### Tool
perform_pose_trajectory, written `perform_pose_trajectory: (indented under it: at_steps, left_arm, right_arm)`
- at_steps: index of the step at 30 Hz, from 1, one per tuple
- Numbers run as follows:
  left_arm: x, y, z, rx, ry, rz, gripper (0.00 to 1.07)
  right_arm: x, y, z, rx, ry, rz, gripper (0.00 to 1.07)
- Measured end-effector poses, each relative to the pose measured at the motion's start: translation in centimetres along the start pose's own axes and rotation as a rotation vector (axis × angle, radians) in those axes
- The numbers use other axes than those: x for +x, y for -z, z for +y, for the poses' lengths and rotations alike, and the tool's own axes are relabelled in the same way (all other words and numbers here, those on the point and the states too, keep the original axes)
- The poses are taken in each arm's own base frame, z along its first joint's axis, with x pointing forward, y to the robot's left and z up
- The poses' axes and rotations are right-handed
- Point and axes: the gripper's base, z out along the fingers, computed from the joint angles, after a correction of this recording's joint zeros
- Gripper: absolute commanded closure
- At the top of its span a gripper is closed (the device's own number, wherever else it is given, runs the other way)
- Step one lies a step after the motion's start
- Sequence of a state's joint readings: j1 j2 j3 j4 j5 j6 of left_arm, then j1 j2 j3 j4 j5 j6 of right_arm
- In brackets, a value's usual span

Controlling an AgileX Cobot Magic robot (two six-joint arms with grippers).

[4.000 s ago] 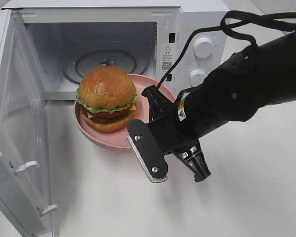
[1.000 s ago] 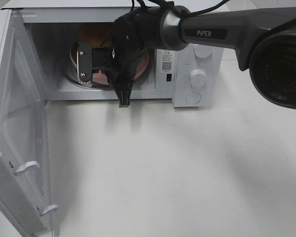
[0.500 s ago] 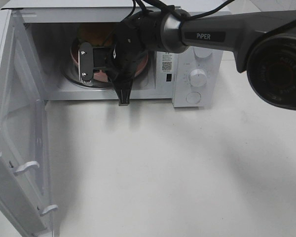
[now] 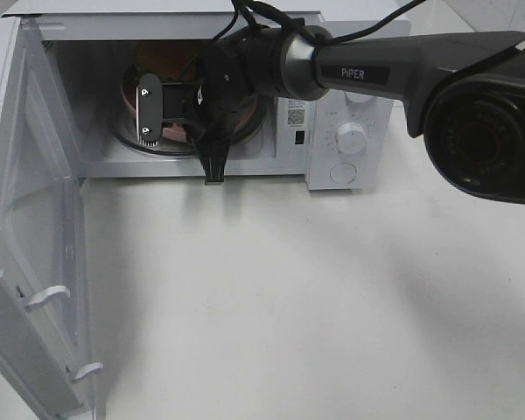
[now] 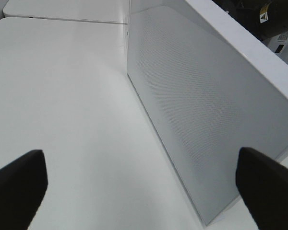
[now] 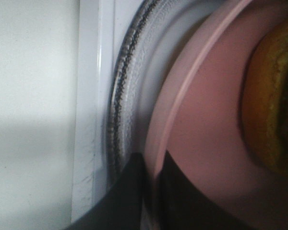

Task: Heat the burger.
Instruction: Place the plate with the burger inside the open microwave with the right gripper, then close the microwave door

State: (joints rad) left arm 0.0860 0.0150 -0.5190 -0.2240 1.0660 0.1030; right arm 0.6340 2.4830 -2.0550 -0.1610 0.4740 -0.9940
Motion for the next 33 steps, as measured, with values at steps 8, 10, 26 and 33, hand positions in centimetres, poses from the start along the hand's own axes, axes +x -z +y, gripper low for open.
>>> perform_pose_trajectory:
  at_steps: [8, 10, 26, 33]
  left_arm:
    - [0.0, 0.0, 0.0, 0.0, 0.0, 0.0, 0.07]
    - [0.0, 0.0, 0.0, 0.0, 0.0, 0.0, 0.07]
    - [0.0, 0.0, 0.0, 0.0, 0.0, 0.0, 0.07]
    - [0.0, 0.0, 0.0, 0.0, 0.0, 0.0, 0.07]
  right_arm:
    - [-0.1, 0.1, -0.2, 0.001, -0.01, -0.006, 0.68]
    - [-0.2, 0.3, -0.3, 0.004, -0.01, -0.008, 0.62]
    - [-0.1, 2.6, -0.3, -0.036, -0.022, 0.007, 0.5]
    - [0.2, 3.3, 0.6, -0.054, -0.017, 0.01, 0.36]
